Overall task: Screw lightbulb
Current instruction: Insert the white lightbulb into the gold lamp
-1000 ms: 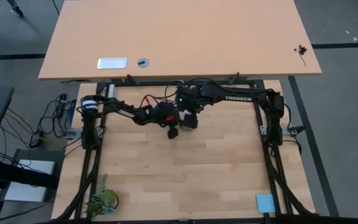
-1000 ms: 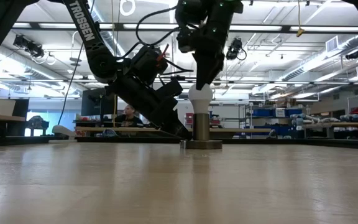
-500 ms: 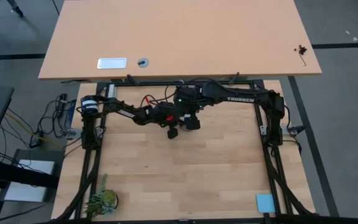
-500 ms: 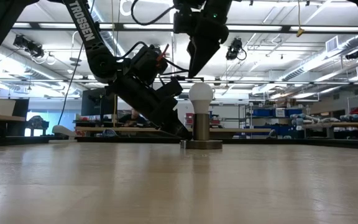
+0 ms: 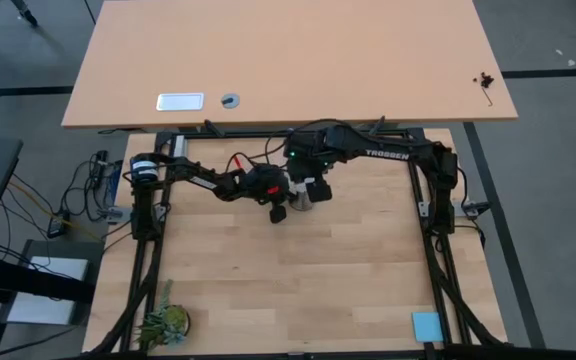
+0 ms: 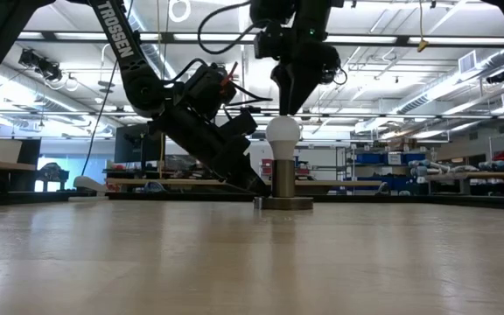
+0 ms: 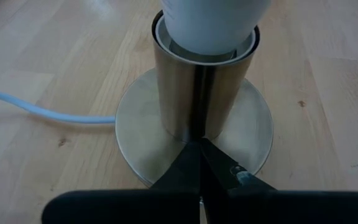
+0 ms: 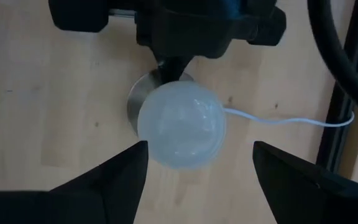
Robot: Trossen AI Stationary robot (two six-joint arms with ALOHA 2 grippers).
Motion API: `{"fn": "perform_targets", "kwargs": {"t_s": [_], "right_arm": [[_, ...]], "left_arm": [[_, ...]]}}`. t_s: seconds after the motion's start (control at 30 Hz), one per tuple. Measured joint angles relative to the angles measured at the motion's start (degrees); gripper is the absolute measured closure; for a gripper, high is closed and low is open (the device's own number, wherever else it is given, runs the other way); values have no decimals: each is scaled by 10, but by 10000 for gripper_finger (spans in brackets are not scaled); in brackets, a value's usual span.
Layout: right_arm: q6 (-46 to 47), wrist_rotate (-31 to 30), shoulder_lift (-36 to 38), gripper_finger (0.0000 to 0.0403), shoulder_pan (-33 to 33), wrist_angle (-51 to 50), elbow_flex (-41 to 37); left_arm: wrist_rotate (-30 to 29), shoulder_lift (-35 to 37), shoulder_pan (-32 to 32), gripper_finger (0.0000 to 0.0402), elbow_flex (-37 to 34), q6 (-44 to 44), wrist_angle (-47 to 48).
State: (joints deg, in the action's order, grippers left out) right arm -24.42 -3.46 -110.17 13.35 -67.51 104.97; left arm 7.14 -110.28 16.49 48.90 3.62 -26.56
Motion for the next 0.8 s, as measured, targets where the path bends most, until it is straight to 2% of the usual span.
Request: {"fn": "perform_targets", "kwargs": {"t_s": [0.17, 0.33, 0.8], "right_arm": [[-30, 4, -3, 113, 5, 0, 0], [-58, 40, -3, 120, 6, 1, 0], [-47, 47, -3, 152, 6, 38, -34]], "left_arm": [[0, 0, 0, 401, 0, 3, -5], [0, 0, 0, 401, 0, 7, -7], [0, 0, 0, 401, 0, 8, -9]]}}
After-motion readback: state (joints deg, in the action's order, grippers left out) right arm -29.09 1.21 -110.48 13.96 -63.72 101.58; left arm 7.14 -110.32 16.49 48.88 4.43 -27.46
